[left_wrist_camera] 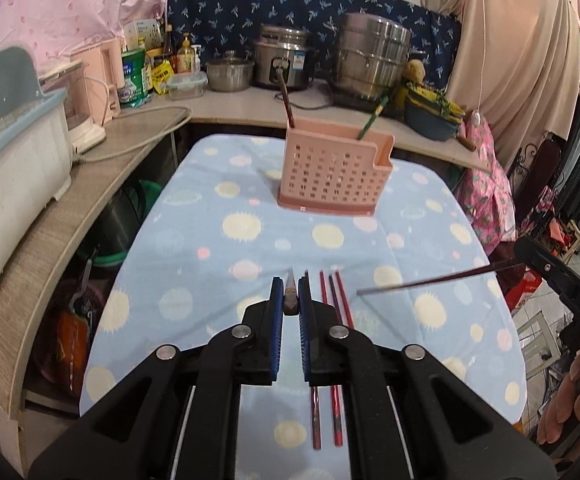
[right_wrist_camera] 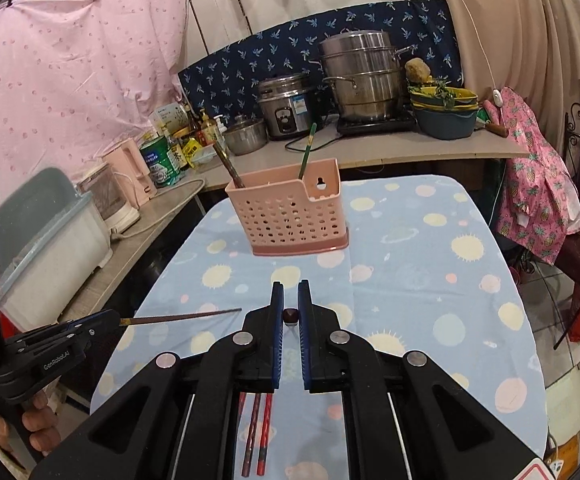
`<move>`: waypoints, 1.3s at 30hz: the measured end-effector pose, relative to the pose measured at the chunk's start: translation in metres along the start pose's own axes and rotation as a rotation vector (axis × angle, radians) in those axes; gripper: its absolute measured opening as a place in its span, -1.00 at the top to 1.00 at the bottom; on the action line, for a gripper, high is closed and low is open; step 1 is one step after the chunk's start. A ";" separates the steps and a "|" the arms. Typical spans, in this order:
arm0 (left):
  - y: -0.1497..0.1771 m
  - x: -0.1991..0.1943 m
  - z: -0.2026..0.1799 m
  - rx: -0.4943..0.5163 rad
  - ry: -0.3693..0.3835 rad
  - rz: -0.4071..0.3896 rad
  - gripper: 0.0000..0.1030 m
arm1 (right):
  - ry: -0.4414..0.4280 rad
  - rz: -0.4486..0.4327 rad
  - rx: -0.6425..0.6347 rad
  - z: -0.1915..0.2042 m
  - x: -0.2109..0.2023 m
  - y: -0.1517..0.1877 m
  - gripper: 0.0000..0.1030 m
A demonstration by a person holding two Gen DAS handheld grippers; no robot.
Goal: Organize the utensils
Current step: 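Grasp a brown gold-banded chopstick with the left tool while the right tool grasps a dark-red chopstick, then carry both chopsticks into the pink holder and open both tools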
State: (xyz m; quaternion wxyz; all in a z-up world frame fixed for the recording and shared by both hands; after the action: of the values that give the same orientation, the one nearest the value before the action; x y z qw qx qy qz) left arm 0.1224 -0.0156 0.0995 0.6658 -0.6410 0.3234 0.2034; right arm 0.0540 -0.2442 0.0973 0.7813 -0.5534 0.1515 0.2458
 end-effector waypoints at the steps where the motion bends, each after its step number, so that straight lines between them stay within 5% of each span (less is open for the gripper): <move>1: -0.008 0.001 0.000 -0.006 0.003 -0.009 0.86 | 0.000 -0.012 -0.002 -0.001 0.001 -0.006 0.86; 16: -0.115 0.004 -0.010 -0.027 0.020 -0.145 0.86 | -0.019 -0.128 0.016 -0.015 0.017 -0.088 0.86; 27: -0.219 -0.017 -0.035 -0.058 0.055 -0.337 0.86 | -0.106 -0.295 0.030 -0.009 0.025 -0.192 0.86; 39: -0.272 0.039 -0.039 -0.055 -0.002 -0.371 0.86 | -0.093 -0.349 0.001 -0.006 0.078 -0.256 0.86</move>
State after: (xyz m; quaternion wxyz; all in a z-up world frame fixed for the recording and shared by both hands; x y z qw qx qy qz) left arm 0.3295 -0.0858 0.2703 0.6746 -0.7072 0.1933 0.0865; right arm 0.2609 -0.3013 0.2580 0.8184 -0.5591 0.0169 0.1318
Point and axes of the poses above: each gripper's, at about its wrist camera, not at the fingertips, and x roughly the way its jaws point, z to its left, y to its underside, the point moved 1 cm from there along x, roughly the way its jaws point, and after that the axes turned 7 degrees about -y, right-handed, at the moved point
